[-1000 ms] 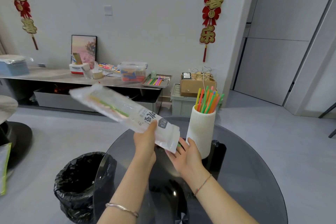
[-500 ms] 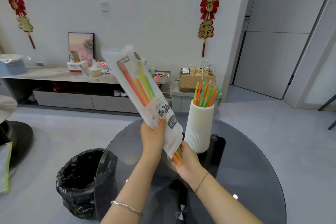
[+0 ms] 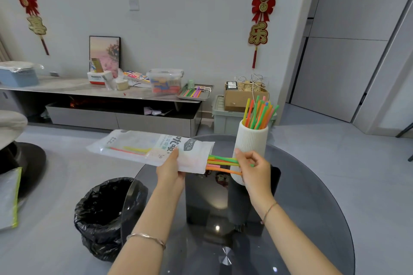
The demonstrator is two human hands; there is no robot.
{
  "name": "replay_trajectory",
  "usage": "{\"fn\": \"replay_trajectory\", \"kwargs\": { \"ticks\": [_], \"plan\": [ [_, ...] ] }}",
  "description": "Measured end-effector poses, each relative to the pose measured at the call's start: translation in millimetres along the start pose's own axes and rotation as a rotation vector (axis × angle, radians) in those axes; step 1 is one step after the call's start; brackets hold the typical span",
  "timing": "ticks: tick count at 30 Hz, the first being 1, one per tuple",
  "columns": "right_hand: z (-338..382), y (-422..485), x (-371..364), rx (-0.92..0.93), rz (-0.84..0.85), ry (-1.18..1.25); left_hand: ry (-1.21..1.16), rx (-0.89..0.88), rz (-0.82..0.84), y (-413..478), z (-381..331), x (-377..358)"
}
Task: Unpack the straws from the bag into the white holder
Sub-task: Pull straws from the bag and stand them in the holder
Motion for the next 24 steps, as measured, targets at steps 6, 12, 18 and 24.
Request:
{"fn": "replay_trajectory", "kwargs": {
  "ticks": [6,12,18,24],
  "plan": [
    [-1,-5,-18,-0.172,0.063,0.613,-0.104,0.048,0.01,-6,17,-10],
    [6,0,-14,-0.095,-0.009,0.337,-0.15,0.145,0.021,-19,36,-22],
    [50,15,9,0.095,-0.09,0.309,-0.257,0.219,0.043,-25,35,-27],
    [65,20,-23,0.014,0.093,0.196,-0.307,0.275,0.058,-31,40,-38]
  ]
}}
Point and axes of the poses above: each hand's wrist, its own y-axis towards the middle knuckle, its own x-axis out of the back of the hand, z = x × y, the point moved 6 cm from there along y, towards the middle knuckle, and after that the axes turned 6 degrees about z, right-handed, at the moved point
